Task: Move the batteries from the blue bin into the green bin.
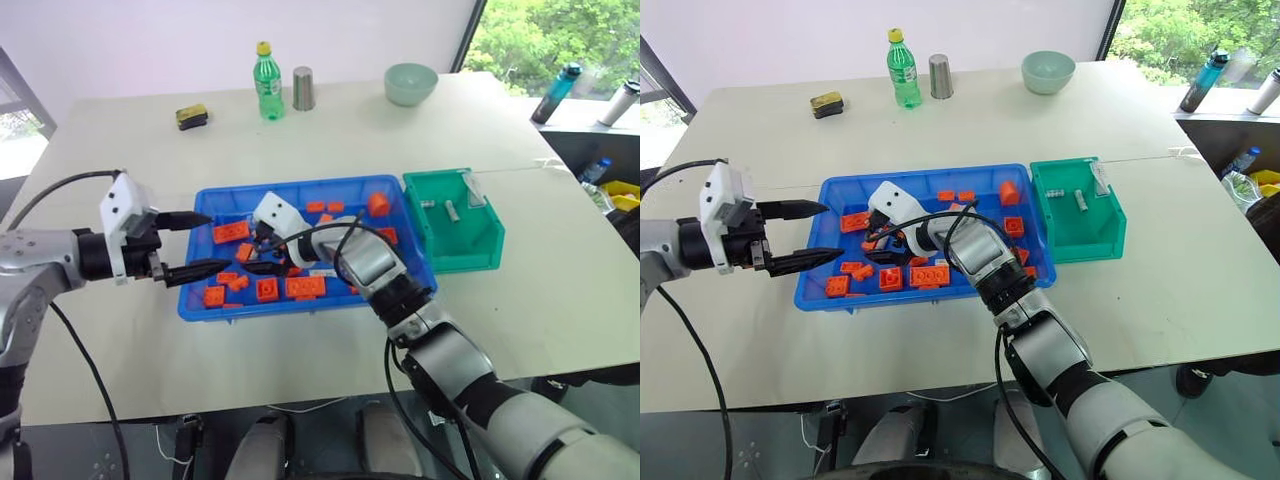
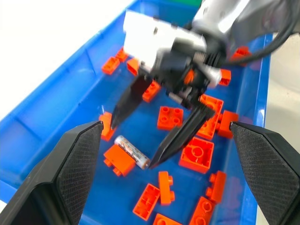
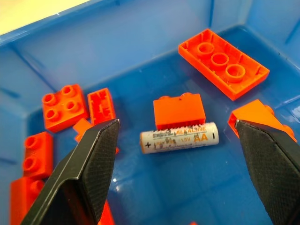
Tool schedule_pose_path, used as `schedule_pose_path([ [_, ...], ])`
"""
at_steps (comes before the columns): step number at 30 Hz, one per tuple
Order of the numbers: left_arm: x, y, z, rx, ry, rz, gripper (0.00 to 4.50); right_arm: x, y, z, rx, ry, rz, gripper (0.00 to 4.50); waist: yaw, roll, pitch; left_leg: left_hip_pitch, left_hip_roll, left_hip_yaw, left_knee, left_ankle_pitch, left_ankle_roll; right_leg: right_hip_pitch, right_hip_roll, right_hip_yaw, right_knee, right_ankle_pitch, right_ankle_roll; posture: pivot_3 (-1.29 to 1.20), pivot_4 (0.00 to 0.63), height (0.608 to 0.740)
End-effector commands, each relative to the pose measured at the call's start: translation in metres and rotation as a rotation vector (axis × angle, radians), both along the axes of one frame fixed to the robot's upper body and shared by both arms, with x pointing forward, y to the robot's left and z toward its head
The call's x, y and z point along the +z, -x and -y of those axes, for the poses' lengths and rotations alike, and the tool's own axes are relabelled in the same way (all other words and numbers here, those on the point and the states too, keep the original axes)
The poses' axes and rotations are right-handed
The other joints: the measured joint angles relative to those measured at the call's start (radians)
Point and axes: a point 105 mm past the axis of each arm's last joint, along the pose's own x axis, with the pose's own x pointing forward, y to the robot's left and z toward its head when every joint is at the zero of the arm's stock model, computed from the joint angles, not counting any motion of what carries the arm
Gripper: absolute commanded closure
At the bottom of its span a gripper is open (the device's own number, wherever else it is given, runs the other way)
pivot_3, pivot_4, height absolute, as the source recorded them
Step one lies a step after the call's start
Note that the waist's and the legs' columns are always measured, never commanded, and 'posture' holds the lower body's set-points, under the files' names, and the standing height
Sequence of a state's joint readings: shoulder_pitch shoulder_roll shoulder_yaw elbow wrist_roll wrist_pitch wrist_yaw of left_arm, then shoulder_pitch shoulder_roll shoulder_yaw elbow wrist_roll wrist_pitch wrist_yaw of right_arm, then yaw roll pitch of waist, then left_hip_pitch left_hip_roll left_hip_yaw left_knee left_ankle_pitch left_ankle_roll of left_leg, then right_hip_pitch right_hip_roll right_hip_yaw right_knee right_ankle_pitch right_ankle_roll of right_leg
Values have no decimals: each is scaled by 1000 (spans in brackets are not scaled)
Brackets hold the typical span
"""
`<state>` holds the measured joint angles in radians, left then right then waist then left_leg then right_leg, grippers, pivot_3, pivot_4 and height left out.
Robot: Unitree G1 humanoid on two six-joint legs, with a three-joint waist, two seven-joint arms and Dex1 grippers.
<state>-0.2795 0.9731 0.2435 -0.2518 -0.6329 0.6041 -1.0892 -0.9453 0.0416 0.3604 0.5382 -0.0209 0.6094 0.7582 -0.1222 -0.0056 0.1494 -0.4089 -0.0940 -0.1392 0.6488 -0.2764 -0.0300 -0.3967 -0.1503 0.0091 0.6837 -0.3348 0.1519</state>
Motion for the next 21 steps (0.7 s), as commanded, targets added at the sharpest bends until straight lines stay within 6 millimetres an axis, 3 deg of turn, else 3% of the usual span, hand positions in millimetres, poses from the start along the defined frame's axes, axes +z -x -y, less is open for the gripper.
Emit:
schedule_pose_path([
  [1,9,1,-1,-2,-11,27,0,6,-4,-5,5,-15,25,474,0,0,0,0,0,0,0,0,0,0,0,0,0,0,0,0,150,727],
  [11,10,1,-2,6,-22,40,0,-8,-7,-4,-6,-1,17,474,-3,0,0,0,0,0,0,0,0,0,0,0,0,0,0,0,150,727],
  [15,11,-2,0,3,-17,42,0,-6,-5,-6,10,-6,21,2146,-2,0,0,0,0,0,0,0,0,0,0,0,0,0,0,0,150,727],
  [19,8,-4,1,-2,-11,37,0,-3,-4,-3,13,-10,23,2236,-2,0,0,0,0,0,0,0,0,0,0,0,0,0,0,0,150,727],
  [21,6,-5,3,-9,-3,30,0,9,-7,7,-5,-21,57,2236,0,0,0,0,0,0,0,0,0,0,0,0,0,0,0,0,150,727],
])
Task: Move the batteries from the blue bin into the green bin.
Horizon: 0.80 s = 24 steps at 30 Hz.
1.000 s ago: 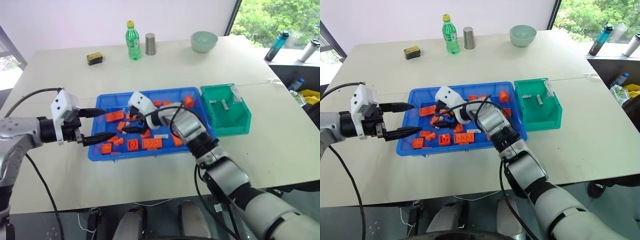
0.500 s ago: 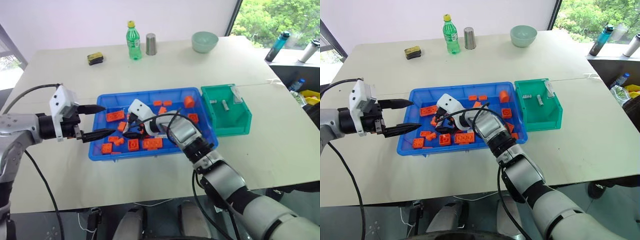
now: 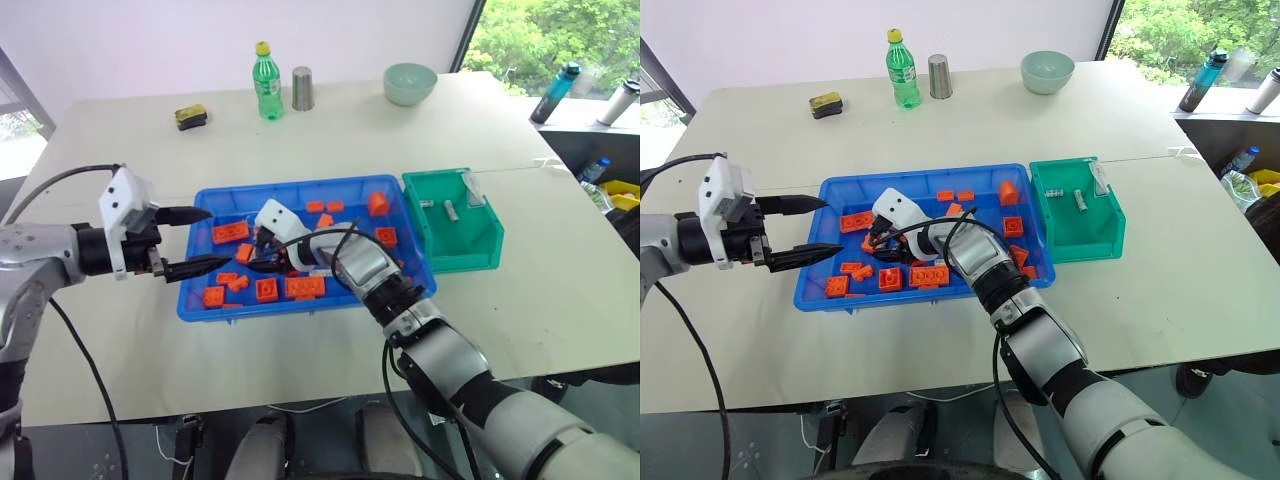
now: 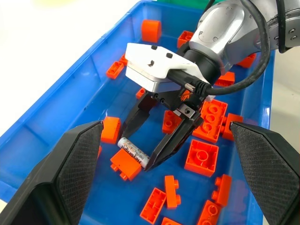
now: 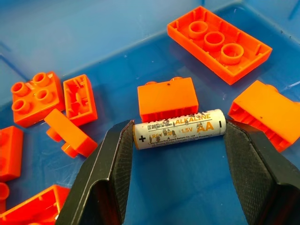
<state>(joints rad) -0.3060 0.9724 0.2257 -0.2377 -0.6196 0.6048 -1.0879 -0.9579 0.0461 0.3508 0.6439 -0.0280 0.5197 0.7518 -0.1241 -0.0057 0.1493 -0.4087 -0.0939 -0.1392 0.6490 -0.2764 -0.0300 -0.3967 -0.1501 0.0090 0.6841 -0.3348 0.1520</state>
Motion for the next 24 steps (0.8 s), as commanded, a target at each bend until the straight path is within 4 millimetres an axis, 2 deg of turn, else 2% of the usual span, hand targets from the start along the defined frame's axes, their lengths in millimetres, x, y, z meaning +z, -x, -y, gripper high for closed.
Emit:
schedule_pose_path([
  [1,3,-1,3,-15,9,23,0,26,-2,9,-6,-33,65,2236,2,0,0,0,0,0,0,0,0,0,0,0,0,0,0,0,150,727],
  [3,-2,-2,9,-32,29,13,0,67,-8,43,-76,-113,86,2236,9,0,0,0,-1,0,1,0,0,0,0,0,0,0,0,0,150,727],
  [5,-6,-1,14,-49,41,9,0,99,-6,79,-135,-162,97,2236,24,1,0,-2,-2,-1,2,0,0,0,-1,0,0,0,0,0,150,727],
  [9,-6,-3,24,-74,60,20,0,130,-3,159,-313,-145,143,2236,41,-2,-1,-3,-3,-1,3,0,0,1,-2,0,-1,0,0,0,150,727],
  [12,-5,-5,26,-82,66,30,0,136,0,218,-469,-74,186,2236,56,-1,0,-2,-2,2,3,0,0,0,-2,0,-2,0,0,0,150,727],
  [15,-4,-7,26,-84,66,35,0,137,4,251,-565,-38,189,2236,58,-1,0,-2,-2,4,3,0,1,1,-3,1,-3,0,0,0,150,727],
  [17,-4,-10,27,-86,66,39,0,129,7,280,-652,2,180,2236,56,-1,0,-2,-1,6,3,0,1,1,-2,1,-4,0,0,0,150,727],
  [18,-3,-11,27,-89,66,43,0,125,9,290,-681,23,183,2236,57,-1,0,-2,-1,6,3,0,1,1,-2,1,-4,0,0,0,150,727],
  [20,-2,-12,28,-91,65,47,0,118,11,296,-707,21,157,2236,55,-1,0,-2,-1,6,3,-1,1,1,-2,1,-4,0,0,0,150,727],
  [24,0,-15,29,-96,64,55,0,113,11,299,-705,97,208,267,54,-1,0,-2,0,10,3,0,1,-1,-2,2,-4,0,0,0,150,727],
])
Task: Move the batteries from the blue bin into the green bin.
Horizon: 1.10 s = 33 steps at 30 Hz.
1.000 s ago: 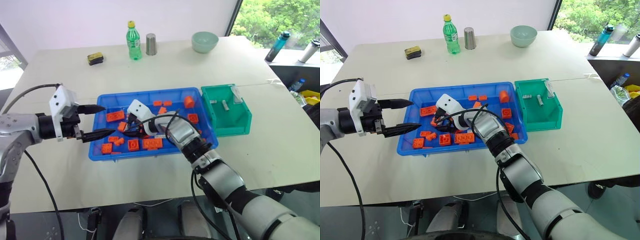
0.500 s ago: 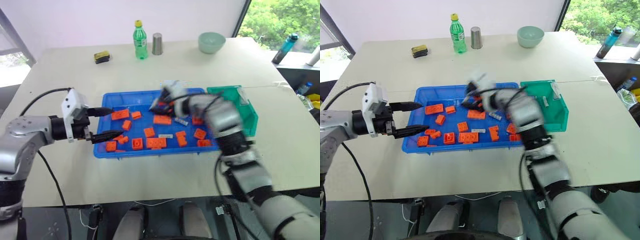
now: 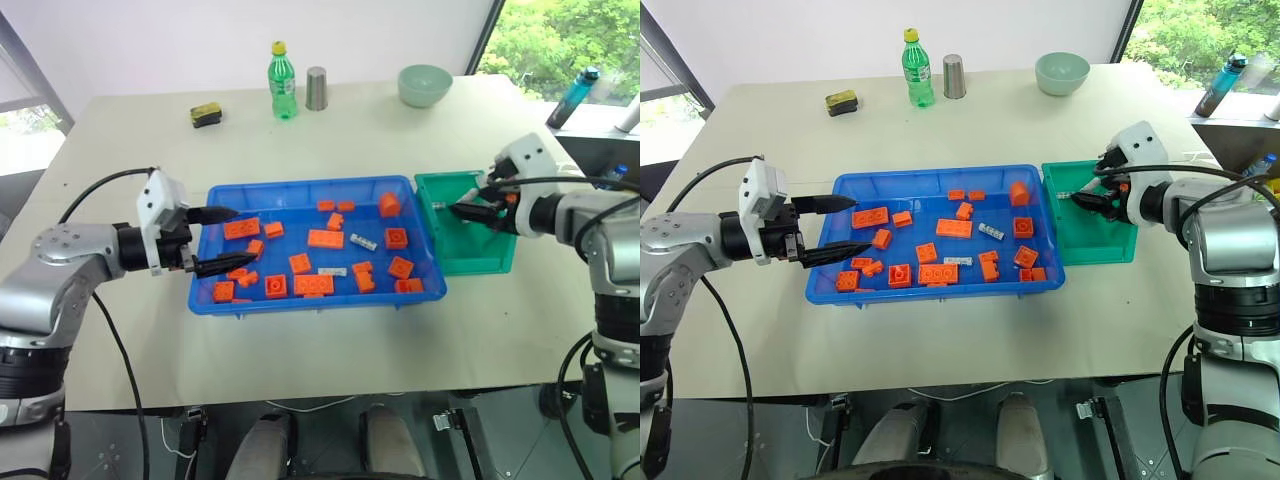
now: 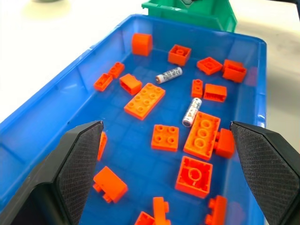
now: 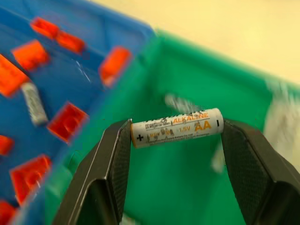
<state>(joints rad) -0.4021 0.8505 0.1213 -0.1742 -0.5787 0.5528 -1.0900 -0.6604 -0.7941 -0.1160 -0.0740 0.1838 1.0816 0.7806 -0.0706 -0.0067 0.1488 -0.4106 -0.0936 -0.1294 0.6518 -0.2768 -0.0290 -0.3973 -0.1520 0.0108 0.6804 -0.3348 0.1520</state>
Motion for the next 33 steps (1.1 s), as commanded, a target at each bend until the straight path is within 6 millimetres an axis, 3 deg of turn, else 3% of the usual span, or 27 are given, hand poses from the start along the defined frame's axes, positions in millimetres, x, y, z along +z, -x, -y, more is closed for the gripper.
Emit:
schedule_pose_path([
  [1,8,-1,2,-18,-7,43,0,18,0,-3,32,89,101,44,2,0,0,0,0,0,0,0,0,0,0,0,0,0,0,0,150,727],
  [6,9,-1,2,-18,-11,47,0,45,-5,-30,182,94,194,44,2,0,0,0,0,0,0,0,0,0,0,0,0,0,0,0,150,727],
  [9,10,-2,2,-19,-11,49,0,48,2,-67,418,110,182,44,1,0,0,0,0,0,0,0,0,0,0,0,0,0,0,0,150,727],
  [15,10,-3,4,-22,-14,52,0,9,10,-120,758,226,43,44,2,-1,0,0,0,-1,1,0,0,1,0,0,-1,0,0,0,150,727],
  [25,14,0,1,9,-9,74,0,-52,7,-151,955,391,-51,44,1,-1,0,0,0,-3,1,0,0,1,1,-1,-1,0,0,0,150,727],
  [33,15,3,0,25,-6,80,0,-72,9,-165,1005,394,-74,44,2,-1,0,0,0,-4,1,0,0,1,1,-1,0,0,0,0,150,727],
])
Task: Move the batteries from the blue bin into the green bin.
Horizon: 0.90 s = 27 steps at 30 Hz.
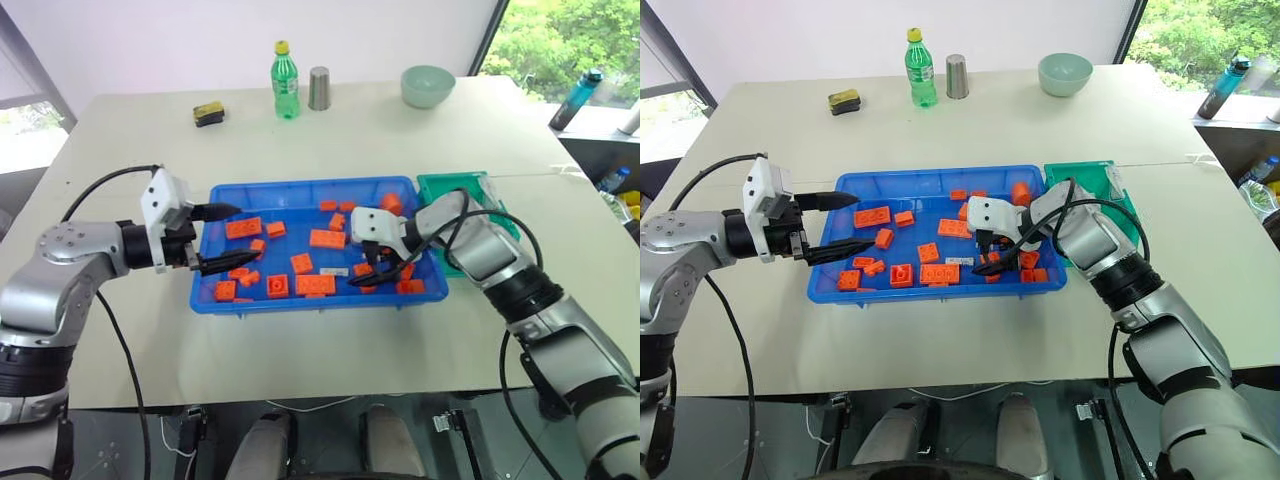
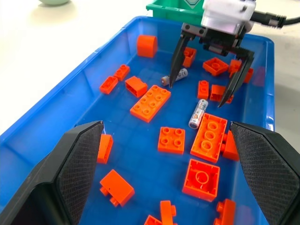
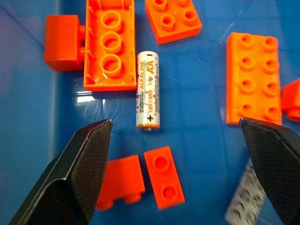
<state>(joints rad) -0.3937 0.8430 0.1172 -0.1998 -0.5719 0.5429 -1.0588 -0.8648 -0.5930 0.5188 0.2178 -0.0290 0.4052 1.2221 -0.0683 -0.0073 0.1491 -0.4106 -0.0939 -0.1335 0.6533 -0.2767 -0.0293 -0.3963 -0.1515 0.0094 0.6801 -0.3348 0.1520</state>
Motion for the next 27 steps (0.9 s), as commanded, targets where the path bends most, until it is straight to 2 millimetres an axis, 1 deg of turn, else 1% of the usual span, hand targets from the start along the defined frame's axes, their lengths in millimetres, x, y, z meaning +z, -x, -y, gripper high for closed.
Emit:
schedule_pose_path([
  [1,15,3,-4,15,-1,55,0,3,3,-9,30,-17,17,44,-1,0,0,0,0,0,0,0,0,0,0,0,0,0,0,0,150,727],
  [3,15,3,-5,18,-2,56,0,0,6,-12,34,-24,8,547,-1,0,0,0,0,0,0,0,0,0,0,0,0,0,0,0,150,727],
  [5,16,2,-5,20,-2,58,0,-4,10,-13,44,-26,-10,1250,-1,0,0,0,0,0,0,0,0,0,0,0,0,0,0,0,150,727],
  [7,17,2,-5,21,-3,60,0,-7,14,-14,49,-27,-20,2334,-1,0,0,0,0,0,0,0,0,0,0,0,0,0,0,0,150,727],
  [9,17,1,-6,20,-4,61,0,-7,14,-13,37,-34,-20,3325,-1,0,0,0,0,0,0,0,0,0,0,0,0,0,0,0,150,727],
  [11,17,1,-5,16,-5,61,0,-3,14,-12,15,-54,-22,4383,-1,0,0,0,0,0,0,0,0,0,0,0,0,0,0,0,150,727],
  [12,16,0,-5,15,-5,61,0,-1,14,-12,7,-60,-22,4415,-1,0,0,0,0,0,0,0,0,0,0,0,0,0,0,0,150,727],
  [16,15,-1,-3,2,-6,56,0,25,8,3,-87,-135,14,4415,1,0,0,0,0,-1,0,0,0,0,0,0,0,0,0,0,150,727],
  [17,14,-1,-3,1,-6,55,0,36,4,11,-133,-157,42,4415,1,0,0,0,0,-1,0,0,0,0,0,0,0,0,0,0,150,727],
  [19,13,-1,-3,-2,-5,53,0,65,-6,37,-269,-220,110,4415,3,0,0,0,-1,-1,0,0,0,0,0,0,0,0,0,0,150,727],
  [20,12,-2,-2,-4,-4,51,0,79,-11,55,-354,-255,138,4415,6,0,0,0,-1,-1,0,0,0,0,-1,0,0,0,0,0,150,727],
  [21,12,-2,-2,-6,-3,50,0,90,-13,70,-423,-281,156,4415,10,0,0,0,-1,-1,0,0,0,0,-1,0,0,0,0,0,150,727],
  [22,11,-3,-2,-7,-2,48,0,98,-14,83,-479,-300,171,4415,14,0,0,0,-1,-1,0,0,0,0,-1,0,0,0,0,0,150,727],
  [24,10,-5,-1,-11,-1,45,0,112,-17,117,-615,-315,216,4415,20,0,0,0,-1,0,0,0,0,0,-1,0,-1,0,0,0,150,727],
  [25,10,-5,-1,-13,-1,44,0,116,-17,128,-660,-315,232,4415,22,0,0,0,-1,0,0,0,0,0,-1,0,-1,0,0,0,150,727],
  [26,9,-6,0,-17,1,43,0,118,-16,144,-714,-299,252,4415,23,0,0,0,-1,0,0,0,0,0,-1,0,-1,0,0,0,150,727],
  [27,9,-7,0,-21,2,42,0,118,-14,154,-748,-286,262,4415,23,0,0,0,-1,1,0,0,0,0,-1,0,-1,0,0,0,150,727],
])
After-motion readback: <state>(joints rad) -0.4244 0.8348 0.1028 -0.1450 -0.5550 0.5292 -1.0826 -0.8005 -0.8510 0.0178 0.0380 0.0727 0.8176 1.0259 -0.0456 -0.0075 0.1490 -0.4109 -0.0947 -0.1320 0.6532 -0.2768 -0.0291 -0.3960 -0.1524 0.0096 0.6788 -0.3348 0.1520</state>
